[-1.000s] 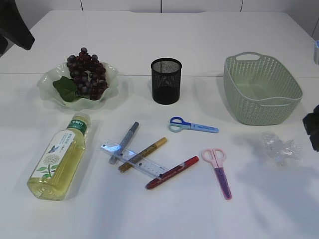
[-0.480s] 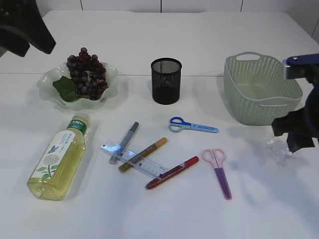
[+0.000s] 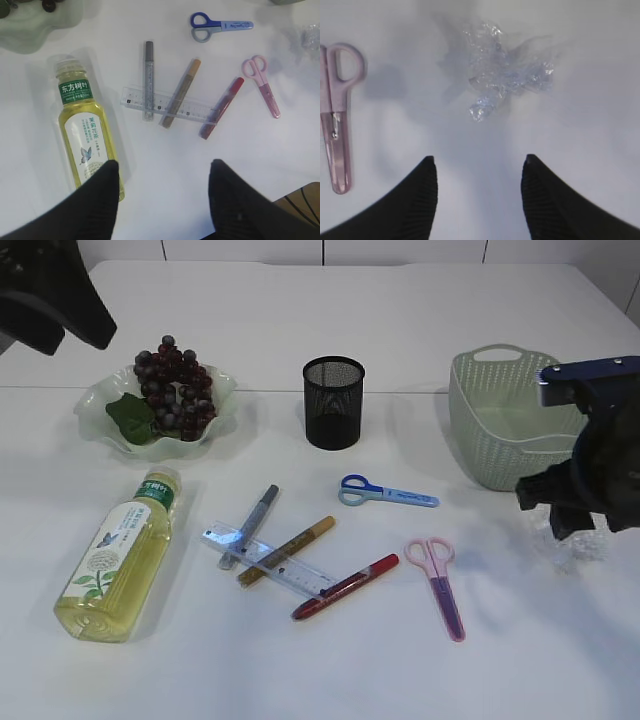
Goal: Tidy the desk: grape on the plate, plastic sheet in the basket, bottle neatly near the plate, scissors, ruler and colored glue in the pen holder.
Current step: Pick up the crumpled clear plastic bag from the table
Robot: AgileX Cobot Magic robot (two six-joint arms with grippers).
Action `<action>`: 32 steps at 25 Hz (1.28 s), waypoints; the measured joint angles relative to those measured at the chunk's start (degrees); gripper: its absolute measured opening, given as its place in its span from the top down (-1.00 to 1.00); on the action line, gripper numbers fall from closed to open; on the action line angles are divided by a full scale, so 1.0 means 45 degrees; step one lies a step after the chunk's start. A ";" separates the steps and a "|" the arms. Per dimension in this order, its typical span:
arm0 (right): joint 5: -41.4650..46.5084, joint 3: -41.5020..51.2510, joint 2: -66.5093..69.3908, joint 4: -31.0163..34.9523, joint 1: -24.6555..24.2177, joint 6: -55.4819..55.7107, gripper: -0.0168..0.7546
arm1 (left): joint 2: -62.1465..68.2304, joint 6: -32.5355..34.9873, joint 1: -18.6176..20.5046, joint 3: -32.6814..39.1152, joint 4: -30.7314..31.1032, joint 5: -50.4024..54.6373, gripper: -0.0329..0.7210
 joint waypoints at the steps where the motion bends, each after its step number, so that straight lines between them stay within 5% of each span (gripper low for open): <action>1: -0.0097 0.0000 0.0000 0.0000 0.0000 0.0180 -0.15 | 0.0000 0.0000 0.0000 0.0000 0.0000 0.0000 -0.19; 10: -0.0627 -0.0018 0.0428 0.0195 -0.0288 0.0937 -0.46 | 0.0000 0.0000 0.0000 0.0000 0.0045 0.0000 -0.19; 17: -0.0604 -0.0026 0.0522 0.0434 -0.1595 0.0417 -0.30 | 0.0000 0.0000 0.0000 0.0000 0.0068 0.0000 -0.18; 32: -0.0774 -0.1824 0.3260 0.0467 -0.1649 -0.1445 -0.23 | 0.0000 0.0000 0.0000 0.0000 0.0046 0.0000 -0.18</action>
